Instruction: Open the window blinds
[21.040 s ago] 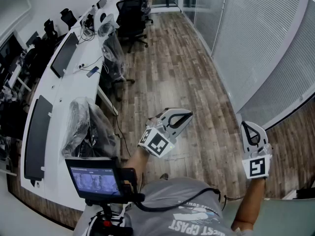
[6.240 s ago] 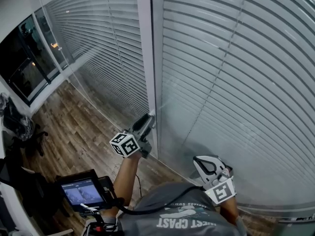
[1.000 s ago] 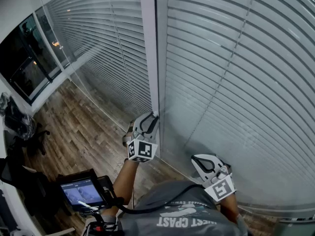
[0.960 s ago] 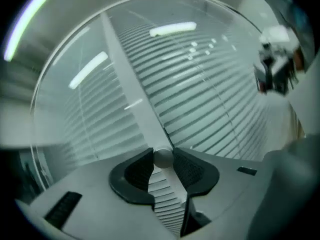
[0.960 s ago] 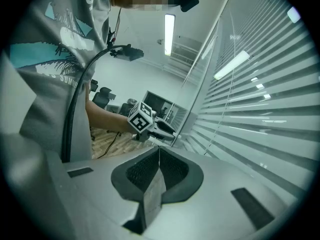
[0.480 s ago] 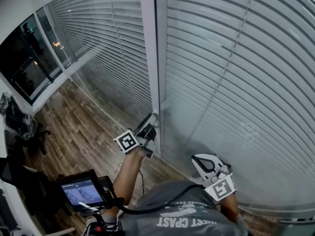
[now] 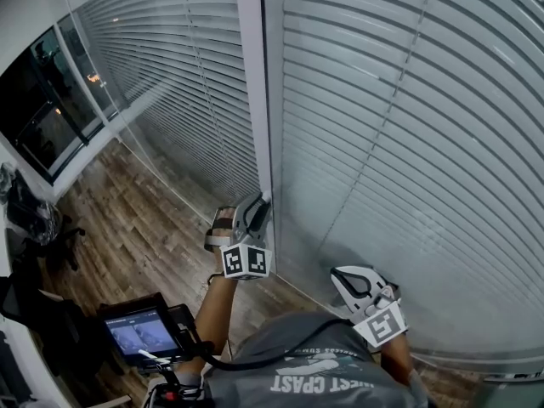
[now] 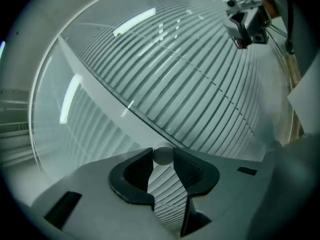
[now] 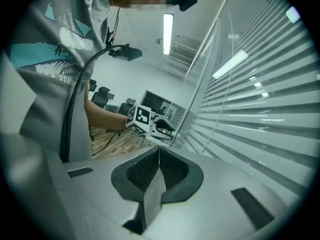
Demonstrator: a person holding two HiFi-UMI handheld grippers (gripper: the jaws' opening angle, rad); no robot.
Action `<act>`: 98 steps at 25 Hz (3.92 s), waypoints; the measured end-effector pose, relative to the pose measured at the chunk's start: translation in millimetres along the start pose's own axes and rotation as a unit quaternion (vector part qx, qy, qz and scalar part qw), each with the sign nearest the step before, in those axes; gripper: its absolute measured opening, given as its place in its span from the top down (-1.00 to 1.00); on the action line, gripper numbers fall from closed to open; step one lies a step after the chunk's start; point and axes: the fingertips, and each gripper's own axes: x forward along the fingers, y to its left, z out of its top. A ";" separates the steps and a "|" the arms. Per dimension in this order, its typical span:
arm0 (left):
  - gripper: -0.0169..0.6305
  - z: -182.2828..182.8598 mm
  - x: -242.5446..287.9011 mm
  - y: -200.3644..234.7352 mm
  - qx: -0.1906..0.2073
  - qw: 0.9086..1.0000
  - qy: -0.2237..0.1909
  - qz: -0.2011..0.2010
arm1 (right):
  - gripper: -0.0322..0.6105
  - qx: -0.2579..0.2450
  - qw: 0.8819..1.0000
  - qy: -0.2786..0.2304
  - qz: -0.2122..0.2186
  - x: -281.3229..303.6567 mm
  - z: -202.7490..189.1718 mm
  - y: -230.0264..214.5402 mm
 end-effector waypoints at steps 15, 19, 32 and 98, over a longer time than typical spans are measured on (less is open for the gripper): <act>0.55 -17.8 2.2 7.6 -0.752 0.612 -0.187 -0.160 | 0.89 0.001 1.000 -0.006 0.004 2.8 -0.4 1.8; 0.55 -17.7 3.2 8.3 -0.764 0.597 -0.190 -0.156 | 0.89 0.000 1.000 -0.005 0.007 4.9 -1.2 0.8; 0.55 -19.9 3.2 7.9 -0.783 0.567 -0.196 -0.163 | 0.89 0.003 1.000 -0.006 0.006 5.4 -3.5 2.2; 0.94 33.9 -91.3 -3.2 -0.224 0.953 -0.185 -0.081 | 0.89 0.176 0.980 -0.097 -0.015 37.6 13.8 -41.8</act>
